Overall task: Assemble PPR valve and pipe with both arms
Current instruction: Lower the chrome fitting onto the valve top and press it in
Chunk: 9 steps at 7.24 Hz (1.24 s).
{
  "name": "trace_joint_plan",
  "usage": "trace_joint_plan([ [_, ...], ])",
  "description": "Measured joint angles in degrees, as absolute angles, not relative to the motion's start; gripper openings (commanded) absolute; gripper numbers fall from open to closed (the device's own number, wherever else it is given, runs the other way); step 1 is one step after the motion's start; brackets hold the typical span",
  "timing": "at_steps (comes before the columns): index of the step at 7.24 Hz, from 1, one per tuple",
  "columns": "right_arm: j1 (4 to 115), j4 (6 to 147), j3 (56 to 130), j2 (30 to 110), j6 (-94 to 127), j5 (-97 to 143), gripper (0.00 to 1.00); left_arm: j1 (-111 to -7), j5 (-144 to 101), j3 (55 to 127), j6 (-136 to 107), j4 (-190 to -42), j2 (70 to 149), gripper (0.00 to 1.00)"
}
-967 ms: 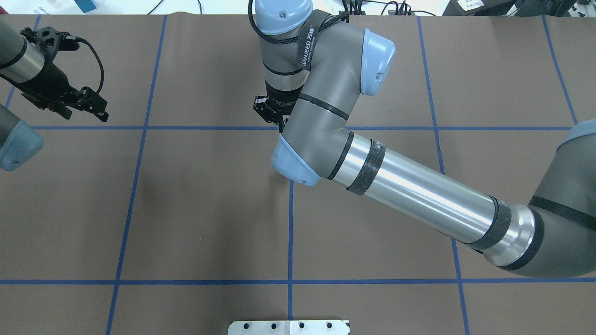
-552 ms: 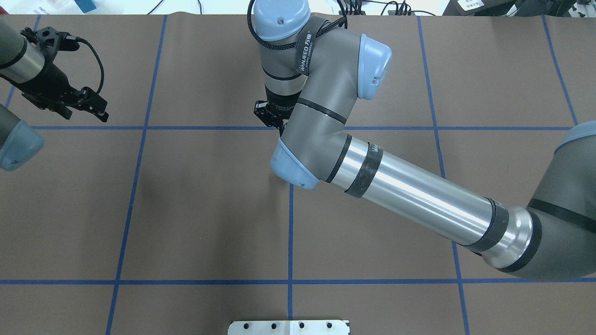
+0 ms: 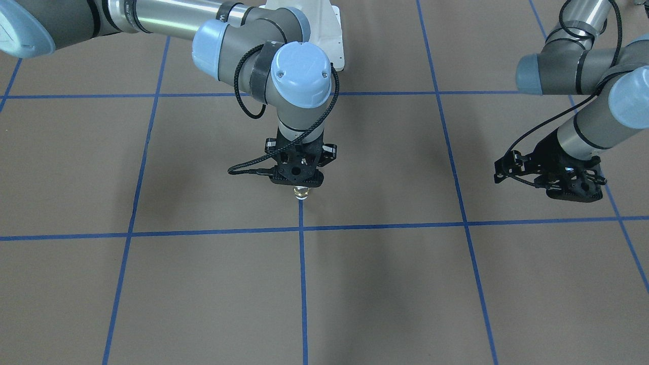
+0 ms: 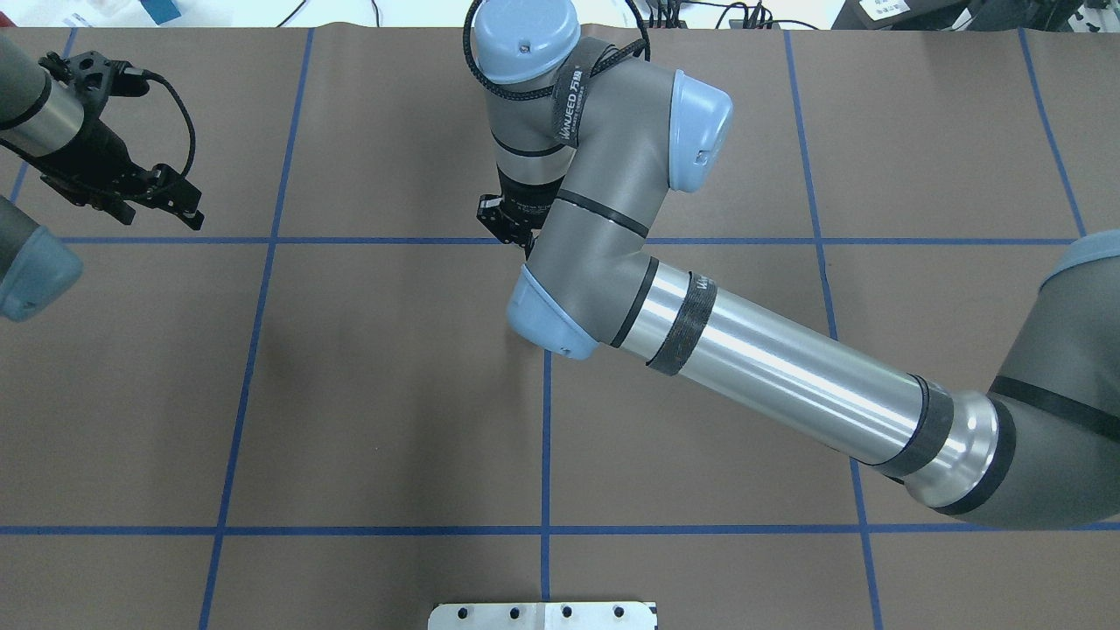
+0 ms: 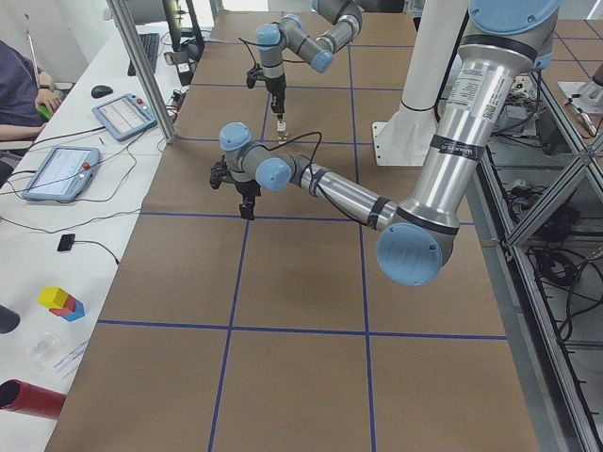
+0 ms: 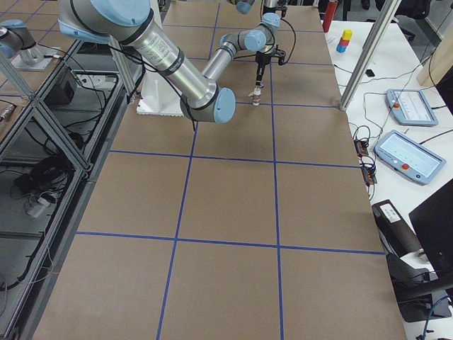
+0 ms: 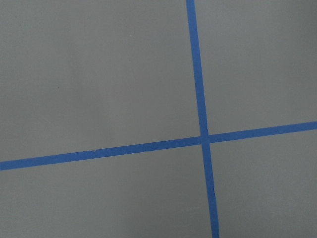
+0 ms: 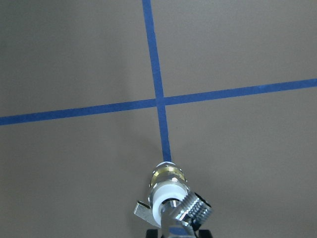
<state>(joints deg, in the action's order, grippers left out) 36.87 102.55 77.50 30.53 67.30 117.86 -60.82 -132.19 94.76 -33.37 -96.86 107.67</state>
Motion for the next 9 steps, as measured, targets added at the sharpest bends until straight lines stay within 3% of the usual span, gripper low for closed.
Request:
trace_joint_plan([
  [9,36.3,102.4,76.7,30.6,67.1,117.8,0.00,-60.8,-132.2,94.2,-33.3,-96.9,107.7,1.00],
])
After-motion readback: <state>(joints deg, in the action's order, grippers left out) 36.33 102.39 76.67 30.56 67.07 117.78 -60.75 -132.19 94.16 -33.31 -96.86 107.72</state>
